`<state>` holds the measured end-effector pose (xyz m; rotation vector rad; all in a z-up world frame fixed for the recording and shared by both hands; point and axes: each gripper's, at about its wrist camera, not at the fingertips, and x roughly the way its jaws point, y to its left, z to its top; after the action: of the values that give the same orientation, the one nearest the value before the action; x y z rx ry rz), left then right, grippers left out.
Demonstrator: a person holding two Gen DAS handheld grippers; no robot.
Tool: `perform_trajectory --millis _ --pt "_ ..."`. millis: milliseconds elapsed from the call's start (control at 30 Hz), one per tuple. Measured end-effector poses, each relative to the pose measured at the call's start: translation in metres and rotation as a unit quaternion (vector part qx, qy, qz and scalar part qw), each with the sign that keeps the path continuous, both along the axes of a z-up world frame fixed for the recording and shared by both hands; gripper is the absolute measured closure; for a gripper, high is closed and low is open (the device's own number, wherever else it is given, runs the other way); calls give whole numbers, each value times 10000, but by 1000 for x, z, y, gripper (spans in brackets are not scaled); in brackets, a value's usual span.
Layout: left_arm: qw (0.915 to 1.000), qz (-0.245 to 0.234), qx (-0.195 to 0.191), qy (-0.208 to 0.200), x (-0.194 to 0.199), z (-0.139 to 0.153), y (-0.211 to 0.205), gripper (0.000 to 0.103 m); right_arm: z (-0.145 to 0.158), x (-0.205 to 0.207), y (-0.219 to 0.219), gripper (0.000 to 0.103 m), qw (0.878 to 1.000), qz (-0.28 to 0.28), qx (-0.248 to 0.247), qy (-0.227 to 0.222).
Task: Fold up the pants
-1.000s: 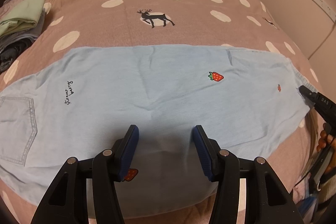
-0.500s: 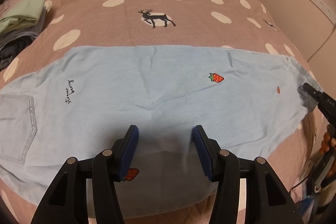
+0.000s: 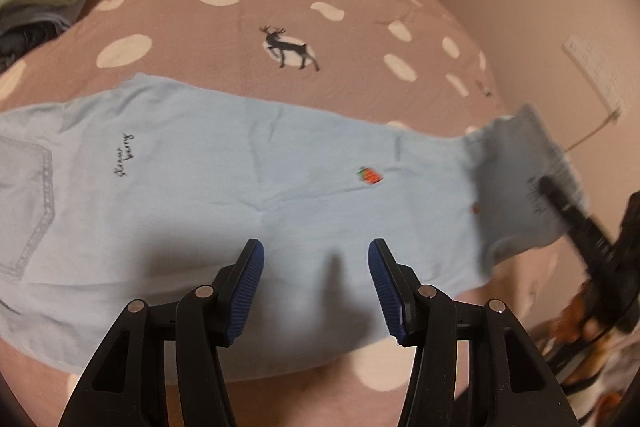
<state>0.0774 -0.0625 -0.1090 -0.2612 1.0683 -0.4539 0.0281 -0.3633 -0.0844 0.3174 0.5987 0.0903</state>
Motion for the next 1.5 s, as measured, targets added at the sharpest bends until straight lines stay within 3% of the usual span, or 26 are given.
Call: perform_trajectory --millis 233,433,533,667,833,1033,1233,1333,1500 --pt "9963 -82 -818 237 6 11 -8 50 -4 8 56 98 9975 675 -214 54" --pt "9908 -9 -1254 504 16 6 -12 49 -13 11 104 98 9906 1230 -582 156" --pt "9893 135 -1275 697 21 -1 -9 50 -15 11 123 98 9872 1433 -681 162" --pt "9800 321 -1721 943 24 -12 7 49 -13 10 134 98 9842 1566 -818 104" --pt "9778 549 -1783 958 22 -15 27 49 -16 13 131 98 9850 1519 -788 209" --pt "9720 497 -2064 1005 22 -15 31 49 -23 9 153 97 9767 1906 -946 276" --pt "9648 574 -2330 1076 23 -16 41 49 -32 4 178 97 9667 2084 -1461 258" --pt "9638 610 -2365 1073 23 -16 47 49 -35 7 176 97 9687 2061 -1337 338" --pt "9618 477 -2398 1233 27 -21 41 49 -31 1 194 97 9617 2399 -1321 138"
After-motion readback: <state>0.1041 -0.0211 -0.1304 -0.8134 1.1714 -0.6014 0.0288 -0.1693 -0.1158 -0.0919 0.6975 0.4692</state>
